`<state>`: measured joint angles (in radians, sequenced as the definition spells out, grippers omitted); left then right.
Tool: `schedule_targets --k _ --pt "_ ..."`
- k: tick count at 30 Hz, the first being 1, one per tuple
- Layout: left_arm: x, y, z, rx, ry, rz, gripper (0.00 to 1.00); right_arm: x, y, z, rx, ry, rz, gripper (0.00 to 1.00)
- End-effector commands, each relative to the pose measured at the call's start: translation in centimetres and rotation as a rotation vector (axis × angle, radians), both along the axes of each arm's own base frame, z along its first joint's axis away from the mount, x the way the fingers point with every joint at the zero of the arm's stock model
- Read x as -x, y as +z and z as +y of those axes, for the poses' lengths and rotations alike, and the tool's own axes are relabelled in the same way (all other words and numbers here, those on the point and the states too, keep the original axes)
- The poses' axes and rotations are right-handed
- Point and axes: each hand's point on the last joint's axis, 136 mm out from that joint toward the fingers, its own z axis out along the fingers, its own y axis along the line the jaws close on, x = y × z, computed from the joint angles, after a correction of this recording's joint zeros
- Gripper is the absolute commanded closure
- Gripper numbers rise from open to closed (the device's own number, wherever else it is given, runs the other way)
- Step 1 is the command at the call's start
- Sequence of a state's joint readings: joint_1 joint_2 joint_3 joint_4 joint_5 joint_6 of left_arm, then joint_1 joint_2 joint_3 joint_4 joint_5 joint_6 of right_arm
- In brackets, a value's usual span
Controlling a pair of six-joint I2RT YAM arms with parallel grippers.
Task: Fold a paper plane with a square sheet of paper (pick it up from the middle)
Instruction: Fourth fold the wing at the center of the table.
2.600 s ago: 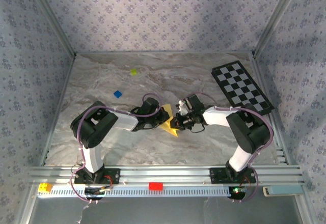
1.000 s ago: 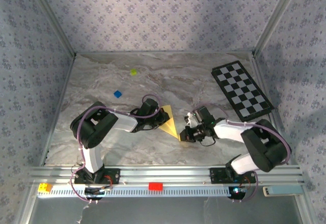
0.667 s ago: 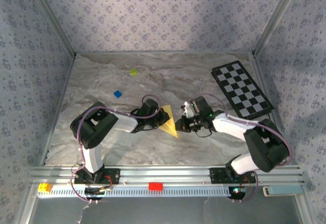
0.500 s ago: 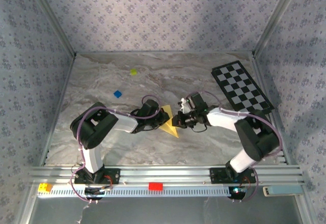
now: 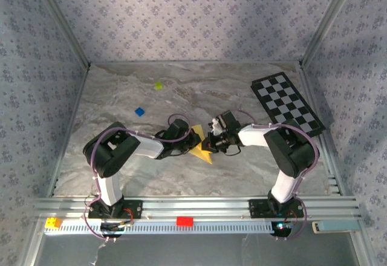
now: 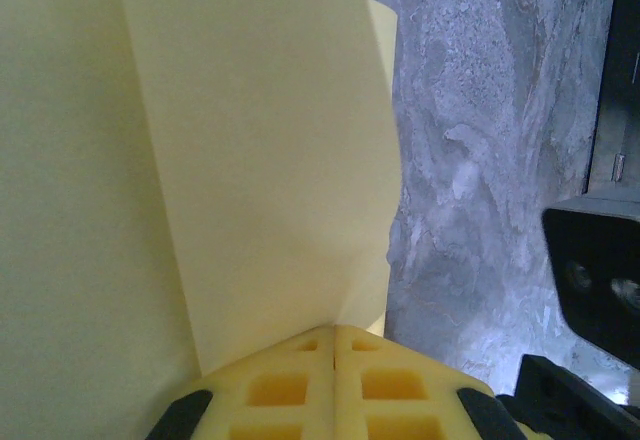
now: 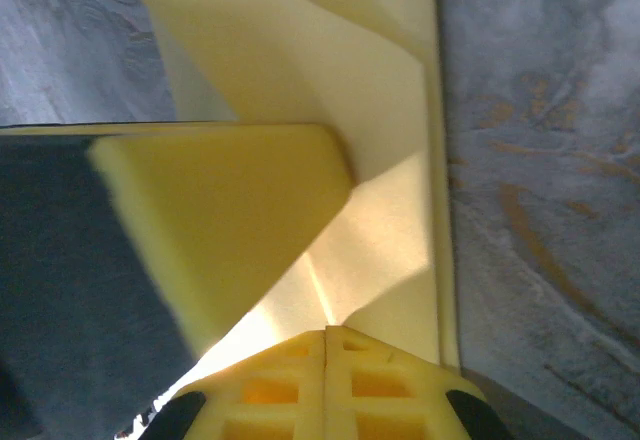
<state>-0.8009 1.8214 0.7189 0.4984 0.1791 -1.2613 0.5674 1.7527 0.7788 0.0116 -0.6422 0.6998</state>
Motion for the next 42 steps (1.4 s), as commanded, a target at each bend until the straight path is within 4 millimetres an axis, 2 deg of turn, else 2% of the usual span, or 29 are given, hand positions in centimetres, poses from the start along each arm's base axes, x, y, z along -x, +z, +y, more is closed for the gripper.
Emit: schedule_targets --k 1,5,8,11,15,18,21,24,28,42 --pt "1.5 -2.4 1.8 -0.105 -0.002 0.060 1.00 1.0 -2.4 -1.6 0.094 -0.010 0.057 0.99" --pt "0.8 -0.8 1.8 -0.107 -0.032 0.019 1.00 3.0 -4.7 -4.1 0.177 -0.011 0.101 1.00" --pt "0.6 0.7 1.7 -0.115 -0.068 -0.015 0.99 3.7 -5.3 -4.5 0.165 -0.007 0.131 1.00" --pt "0.9 1.9 1.0 -0.096 -0.099 -0.027 0.98 3.6 -5.1 -4.4 0.152 -0.008 0.132 1.00" --pt "1.4 1.9 0.4 -0.077 -0.116 -0.023 0.98 3.1 -4.6 -4.2 0.144 -0.011 0.121 1.00" --pt "1.4 1.8 -0.8 -0.038 -0.156 -0.018 0.99 3.0 -4.5 -4.1 0.141 -0.010 0.122 1.00" --pt "1.6 0.9 -1.2 -0.059 -0.169 0.005 1.00 3.1 -4.8 -4.2 0.145 -0.010 0.128 1.00" --pt "1.4 -0.9 0.0 -0.117 -0.122 0.032 1.00 3.5 -5.0 -4.4 0.153 0.013 0.116 1.00" --pt "0.8 -2.8 3.0 -0.194 -0.033 0.072 1.00 4.1 -5.7 -5.3 0.196 0.020 0.123 1.00" --pt "-4.4 -2.6 7.1 -0.237 -0.017 0.037 1.00 4.6 -6.2 -5.5 0.196 0.031 0.125 1.00"
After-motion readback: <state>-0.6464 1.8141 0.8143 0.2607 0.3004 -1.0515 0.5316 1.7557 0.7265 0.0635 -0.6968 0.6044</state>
